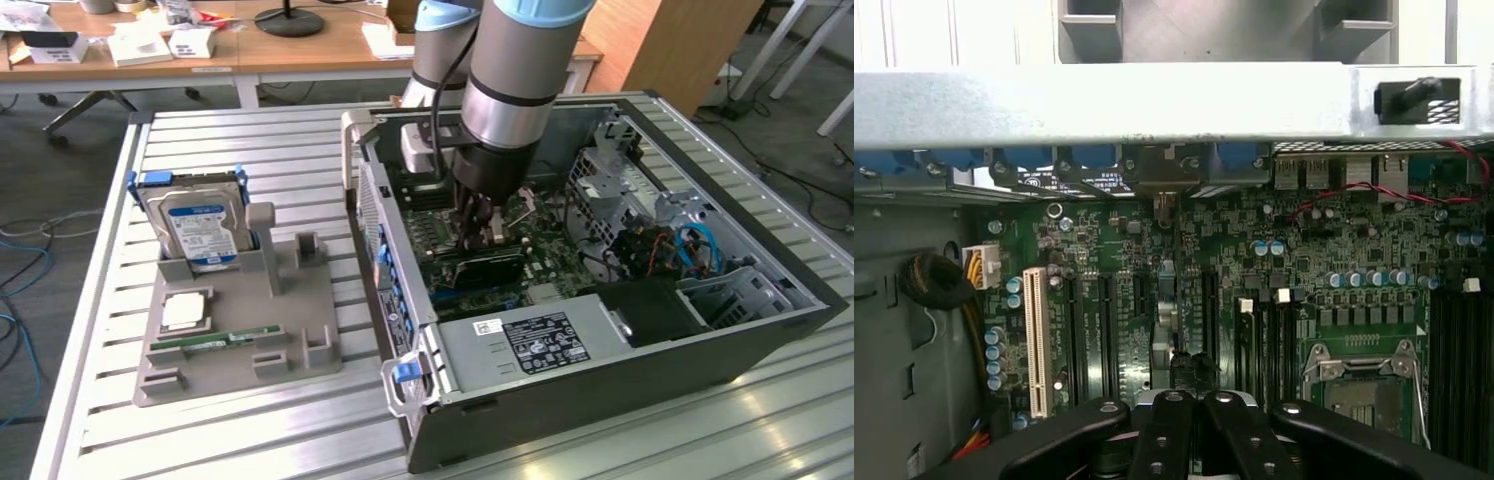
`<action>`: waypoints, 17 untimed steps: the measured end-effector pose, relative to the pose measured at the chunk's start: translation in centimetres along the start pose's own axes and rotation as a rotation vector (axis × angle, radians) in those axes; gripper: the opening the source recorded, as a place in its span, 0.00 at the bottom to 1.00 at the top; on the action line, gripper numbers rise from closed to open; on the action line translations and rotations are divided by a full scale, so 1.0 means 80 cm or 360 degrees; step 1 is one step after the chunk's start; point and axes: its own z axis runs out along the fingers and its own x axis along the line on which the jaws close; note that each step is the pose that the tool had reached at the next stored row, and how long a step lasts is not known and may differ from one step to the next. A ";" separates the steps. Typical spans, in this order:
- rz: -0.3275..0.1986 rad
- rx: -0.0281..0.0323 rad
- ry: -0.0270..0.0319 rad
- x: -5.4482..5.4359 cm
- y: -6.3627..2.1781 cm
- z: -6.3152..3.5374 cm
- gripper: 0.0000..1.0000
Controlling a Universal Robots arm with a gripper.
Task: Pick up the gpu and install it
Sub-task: 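Press down on the gpu until it lock into place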
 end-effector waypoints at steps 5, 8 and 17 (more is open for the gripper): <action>0.0000 -0.00002 0.00005 0.000 0.000 0.001 0.11; 0.0000 0.00001 0.00001 0.000 0.000 0.005 0.11; 0.0000 0.00002 0.00008 0.000 0.000 0.008 0.11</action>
